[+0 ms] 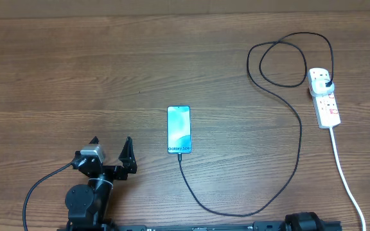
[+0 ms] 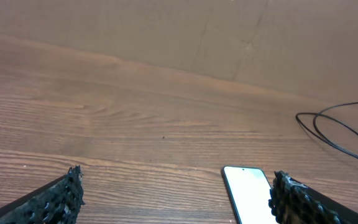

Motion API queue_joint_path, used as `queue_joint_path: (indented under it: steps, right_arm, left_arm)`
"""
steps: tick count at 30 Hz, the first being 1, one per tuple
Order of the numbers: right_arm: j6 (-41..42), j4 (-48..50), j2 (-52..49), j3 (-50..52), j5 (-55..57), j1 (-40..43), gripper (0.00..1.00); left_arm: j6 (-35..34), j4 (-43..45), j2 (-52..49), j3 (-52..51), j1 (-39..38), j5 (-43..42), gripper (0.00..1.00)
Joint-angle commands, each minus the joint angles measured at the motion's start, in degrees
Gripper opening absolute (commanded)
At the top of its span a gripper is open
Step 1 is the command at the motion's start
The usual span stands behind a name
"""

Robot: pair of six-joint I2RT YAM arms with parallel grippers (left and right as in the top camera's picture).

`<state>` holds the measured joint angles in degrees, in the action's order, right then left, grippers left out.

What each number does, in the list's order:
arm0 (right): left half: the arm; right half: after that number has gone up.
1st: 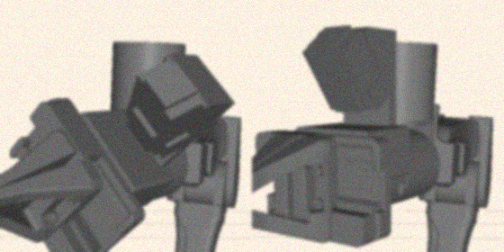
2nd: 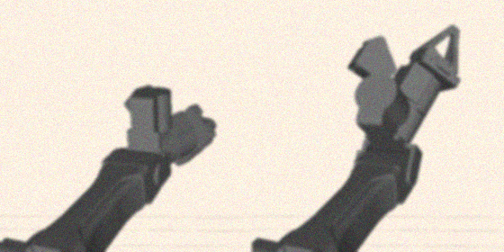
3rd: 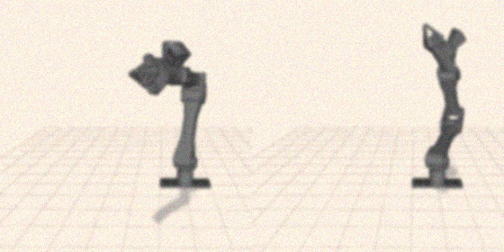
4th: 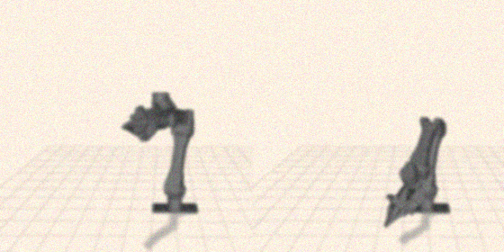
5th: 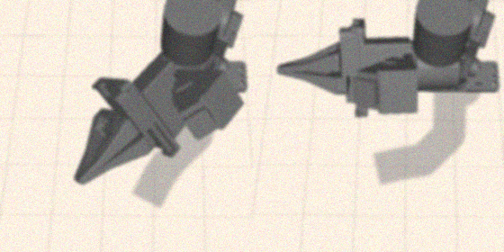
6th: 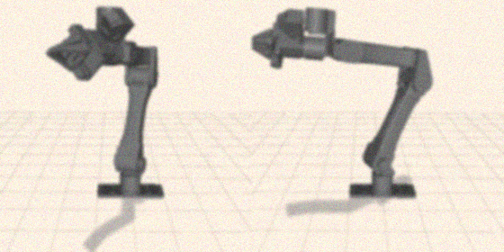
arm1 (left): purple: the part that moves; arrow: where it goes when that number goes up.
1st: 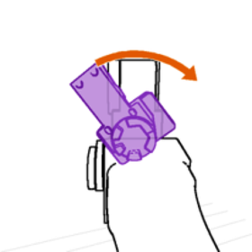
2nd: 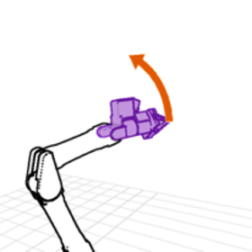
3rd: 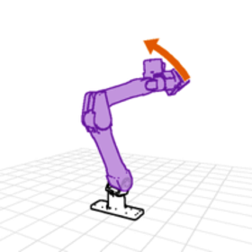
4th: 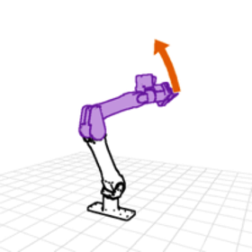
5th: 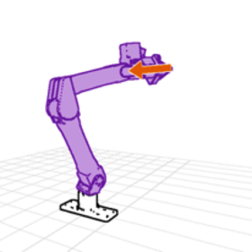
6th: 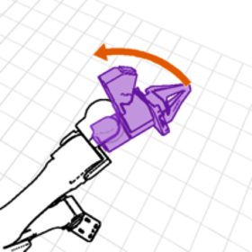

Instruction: Plug charger to phone and switch on socket

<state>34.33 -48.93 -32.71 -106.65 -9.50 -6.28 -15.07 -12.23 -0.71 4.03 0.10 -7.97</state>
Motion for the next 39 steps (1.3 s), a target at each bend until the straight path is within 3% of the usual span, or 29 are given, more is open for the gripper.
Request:
queue_joint_path:
  steps: [1, 16, 25, 30, 39]
  right_arm:
    - [-0.24, 0.00, 6.67, -0.26, 5.16, -0.42, 0.93]
    - [-0.26, 0.17, 31.74, -0.31, 16.00, -0.42, 1.00]
    - [1.14, -4.63, 32.00, -0.11, 21.44, -0.42, 1.00]
    - [1.73, -8.59, 32.00, 15.85, 21.51, -0.35, 1.00]
    - [1.75, 7.50, 31.89, 52.85, 21.46, -0.37, 1.00]
  left_arm:
    - [-0.37, 0.17, 0.28, -0.28, 0.26, -0.46, 1.00]
    - [-0.37, 0.17, 0.28, -0.28, 0.26, -0.46, 0.99]
    - [-0.37, 0.17, 0.28, -0.31, 0.26, -0.46, 1.00]
    - [-0.37, 0.17, 0.28, -0.31, 0.26, -0.46, 1.00]
    - [-0.37, 0.17, 0.28, -0.31, 0.26, -0.46, 1.00]
